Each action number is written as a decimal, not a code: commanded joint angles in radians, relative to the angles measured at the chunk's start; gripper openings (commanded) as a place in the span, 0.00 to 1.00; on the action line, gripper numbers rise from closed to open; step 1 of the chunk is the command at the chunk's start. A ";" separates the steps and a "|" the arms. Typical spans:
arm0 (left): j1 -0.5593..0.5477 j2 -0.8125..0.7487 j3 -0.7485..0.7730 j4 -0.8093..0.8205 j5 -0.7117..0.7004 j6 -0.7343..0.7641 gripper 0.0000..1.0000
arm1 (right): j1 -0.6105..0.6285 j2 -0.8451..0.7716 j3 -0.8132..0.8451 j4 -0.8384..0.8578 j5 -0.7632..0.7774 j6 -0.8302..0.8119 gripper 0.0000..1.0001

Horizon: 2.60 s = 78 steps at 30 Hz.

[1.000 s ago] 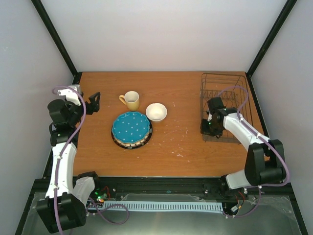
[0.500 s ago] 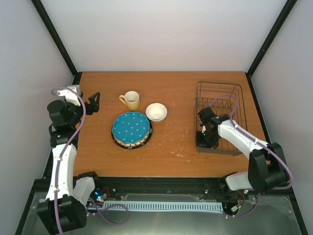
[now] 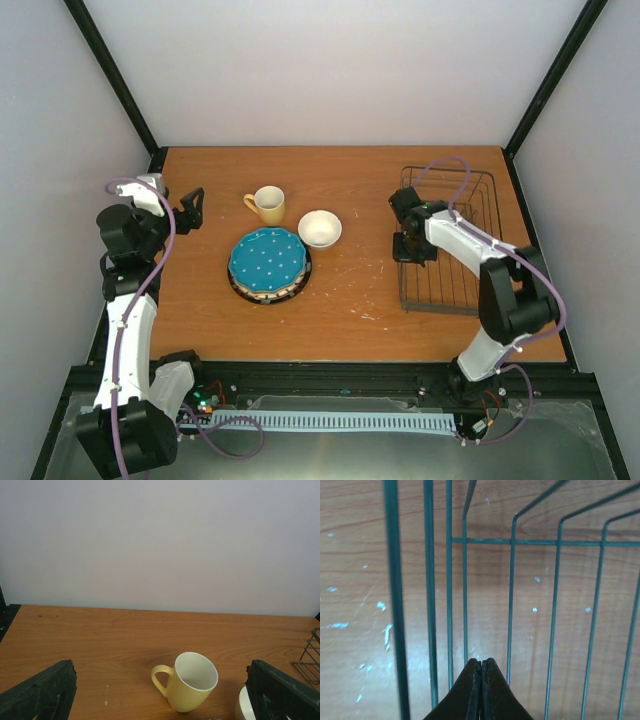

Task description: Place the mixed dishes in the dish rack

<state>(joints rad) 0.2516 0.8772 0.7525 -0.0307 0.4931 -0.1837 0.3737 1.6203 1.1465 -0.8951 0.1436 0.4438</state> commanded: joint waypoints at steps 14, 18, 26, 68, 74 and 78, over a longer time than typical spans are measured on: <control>0.005 -0.009 0.022 0.003 -0.044 0.030 0.93 | -0.001 0.219 0.140 0.148 -0.053 -0.125 0.03; 0.005 -0.009 0.021 0.005 -0.042 0.029 0.93 | -0.002 0.212 0.139 0.160 -0.087 -0.143 0.03; 0.005 -0.008 0.024 0.008 -0.035 0.023 0.93 | -0.001 0.179 0.131 0.207 -0.186 -0.183 0.03; 0.005 -0.005 0.063 -0.001 -0.017 0.021 0.93 | 0.289 0.052 0.371 0.001 -0.054 -0.397 0.52; 0.005 -0.007 0.057 0.008 -0.013 0.017 0.93 | 0.281 0.234 0.531 -0.045 -0.067 -0.304 0.53; 0.005 -0.013 0.056 0.006 -0.025 0.024 0.93 | 0.268 0.370 0.684 -0.108 -0.065 -0.243 0.58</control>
<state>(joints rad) 0.2516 0.8749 0.7677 -0.0307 0.4644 -0.1726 0.6582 1.9091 1.6936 -0.9390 0.0826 0.1246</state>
